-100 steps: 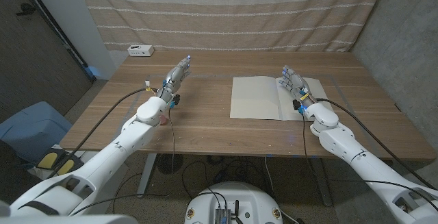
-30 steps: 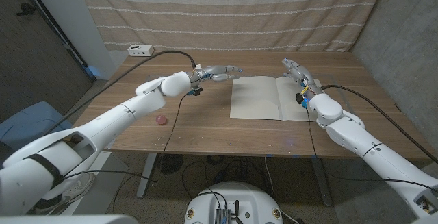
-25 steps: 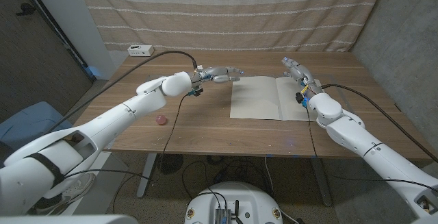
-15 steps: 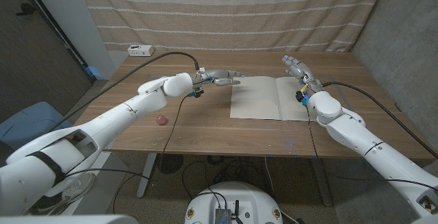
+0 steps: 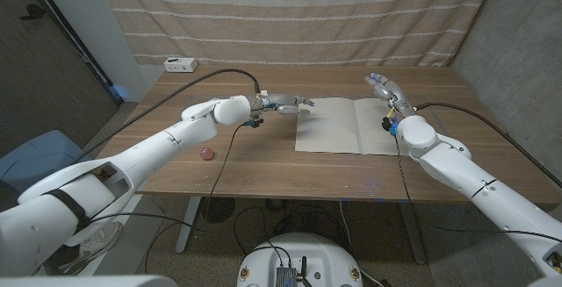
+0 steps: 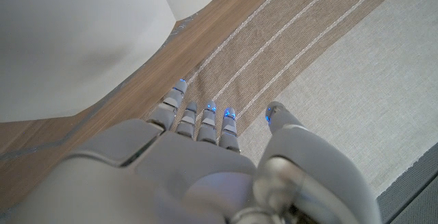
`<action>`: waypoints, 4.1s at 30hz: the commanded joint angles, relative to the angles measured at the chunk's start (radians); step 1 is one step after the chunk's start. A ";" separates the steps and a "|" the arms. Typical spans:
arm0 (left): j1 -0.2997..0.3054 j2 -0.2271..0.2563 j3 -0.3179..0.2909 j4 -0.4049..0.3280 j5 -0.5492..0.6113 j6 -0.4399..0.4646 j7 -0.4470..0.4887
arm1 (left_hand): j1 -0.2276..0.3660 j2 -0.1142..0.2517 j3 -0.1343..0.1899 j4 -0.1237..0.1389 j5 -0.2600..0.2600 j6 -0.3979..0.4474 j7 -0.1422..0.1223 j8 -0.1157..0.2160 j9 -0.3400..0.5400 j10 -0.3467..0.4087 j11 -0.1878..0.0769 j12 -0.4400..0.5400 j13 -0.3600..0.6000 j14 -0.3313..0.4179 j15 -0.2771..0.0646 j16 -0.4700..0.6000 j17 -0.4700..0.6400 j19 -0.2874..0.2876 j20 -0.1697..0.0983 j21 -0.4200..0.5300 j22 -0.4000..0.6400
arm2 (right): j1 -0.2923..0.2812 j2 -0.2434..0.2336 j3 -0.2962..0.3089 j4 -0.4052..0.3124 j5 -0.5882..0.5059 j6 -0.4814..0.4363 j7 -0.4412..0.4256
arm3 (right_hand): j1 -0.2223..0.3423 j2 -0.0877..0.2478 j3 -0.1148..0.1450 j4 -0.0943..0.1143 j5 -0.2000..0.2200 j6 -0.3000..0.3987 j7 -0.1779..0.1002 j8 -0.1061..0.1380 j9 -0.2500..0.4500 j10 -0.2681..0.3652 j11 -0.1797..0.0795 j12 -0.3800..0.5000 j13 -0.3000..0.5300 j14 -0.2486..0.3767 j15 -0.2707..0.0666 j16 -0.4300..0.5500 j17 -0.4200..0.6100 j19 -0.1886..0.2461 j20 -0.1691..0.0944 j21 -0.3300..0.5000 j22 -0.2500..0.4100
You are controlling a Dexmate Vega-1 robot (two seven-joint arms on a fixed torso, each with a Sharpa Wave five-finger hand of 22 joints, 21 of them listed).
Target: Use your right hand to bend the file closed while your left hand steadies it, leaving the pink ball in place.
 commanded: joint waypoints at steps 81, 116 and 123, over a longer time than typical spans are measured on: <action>-0.053 -0.021 0.133 -0.046 0.270 0.106 -0.103 | -0.019 -0.017 0.002 -0.011 -0.005 0.205 0.049 0.017 0.004 0.156 0.000 0.018 0.004 0.051 -0.038 0.005 0.004 0.031 -0.002 0.001 0.006 | 0.581 0.054 -0.539 0.404 -0.442 -0.792 0.250 | 0.034 -0.007 0.027 -0.005 -0.005 0.129 -0.037 0.009 0.004 0.023 -0.064 -0.012 0.006 -0.023 -0.096 -0.006 0.007 -0.012 -0.057 -0.002 0.005; -0.085 -0.052 0.145 0.035 0.259 0.076 -0.083 | -0.027 -0.015 0.005 -0.008 -0.003 0.227 0.057 0.005 0.004 0.174 -0.003 0.010 0.004 0.058 -0.043 0.000 0.002 0.044 0.000 0.003 0.005 | 0.807 0.275 -0.768 0.861 -0.487 -0.859 0.438 | -0.091 -0.083 -0.060 0.052 -0.001 0.095 -0.048 -0.008 0.008 -0.022 -0.089 -0.012 0.007 -0.051 -0.111 -0.006 0.013 -0.033 -0.047 -0.005 0.005; -0.096 -0.062 0.153 0.059 0.254 0.063 -0.076 | -0.030 -0.015 0.006 -0.006 -0.002 0.225 0.056 0.001 0.004 0.169 -0.002 0.005 0.005 0.052 -0.044 -0.003 0.002 0.041 -0.002 0.001 0.005 | 0.806 0.253 -0.795 0.829 -0.498 -0.832 0.465 | -0.035 -0.123 -0.063 -0.018 0.020 0.092 -0.052 -0.002 0.006 0.062 -0.089 0.011 0.007 0.050 -0.129 0.008 -0.009 0.046 -0.032 0.015 0.004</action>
